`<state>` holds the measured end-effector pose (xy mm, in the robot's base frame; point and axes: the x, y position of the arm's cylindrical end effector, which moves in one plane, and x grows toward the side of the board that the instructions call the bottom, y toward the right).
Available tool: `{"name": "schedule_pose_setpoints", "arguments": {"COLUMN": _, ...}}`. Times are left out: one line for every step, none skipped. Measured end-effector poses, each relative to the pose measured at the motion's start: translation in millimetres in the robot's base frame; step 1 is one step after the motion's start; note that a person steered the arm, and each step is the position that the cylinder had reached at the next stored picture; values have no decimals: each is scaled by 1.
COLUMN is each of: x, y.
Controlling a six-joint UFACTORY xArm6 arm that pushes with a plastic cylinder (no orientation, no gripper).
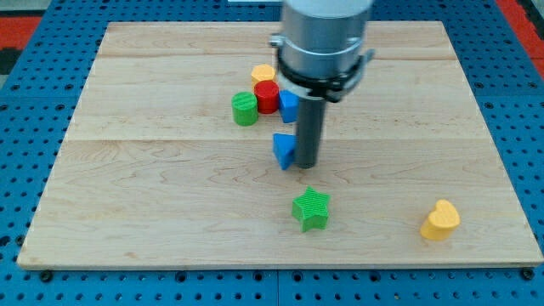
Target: Place the blue triangle to the bottom left of the red circle
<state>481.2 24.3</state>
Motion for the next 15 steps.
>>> {"name": "schedule_pose_setpoints", "arguments": {"x": -10, "y": -4}}
{"name": "schedule_pose_setpoints", "arguments": {"x": 8, "y": -26}}
{"name": "schedule_pose_setpoints", "arguments": {"x": 12, "y": -59}}
{"name": "schedule_pose_setpoints", "arguments": {"x": 2, "y": -90}}
{"name": "schedule_pose_setpoints", "arguments": {"x": -13, "y": -62}}
{"name": "schedule_pose_setpoints", "arguments": {"x": -27, "y": -46}}
{"name": "schedule_pose_setpoints", "arguments": {"x": -42, "y": -42}}
{"name": "schedule_pose_setpoints", "arguments": {"x": -42, "y": -42}}
{"name": "schedule_pose_setpoints", "arguments": {"x": -12, "y": -40}}
{"name": "schedule_pose_setpoints", "arguments": {"x": 2, "y": -6}}
{"name": "schedule_pose_setpoints", "arguments": {"x": -23, "y": 14}}
{"name": "schedule_pose_setpoints", "arguments": {"x": -21, "y": 50}}
{"name": "schedule_pose_setpoints", "arguments": {"x": -33, "y": 61}}
{"name": "schedule_pose_setpoints", "arguments": {"x": -32, "y": 36}}
{"name": "schedule_pose_setpoints", "arguments": {"x": -43, "y": 55}}
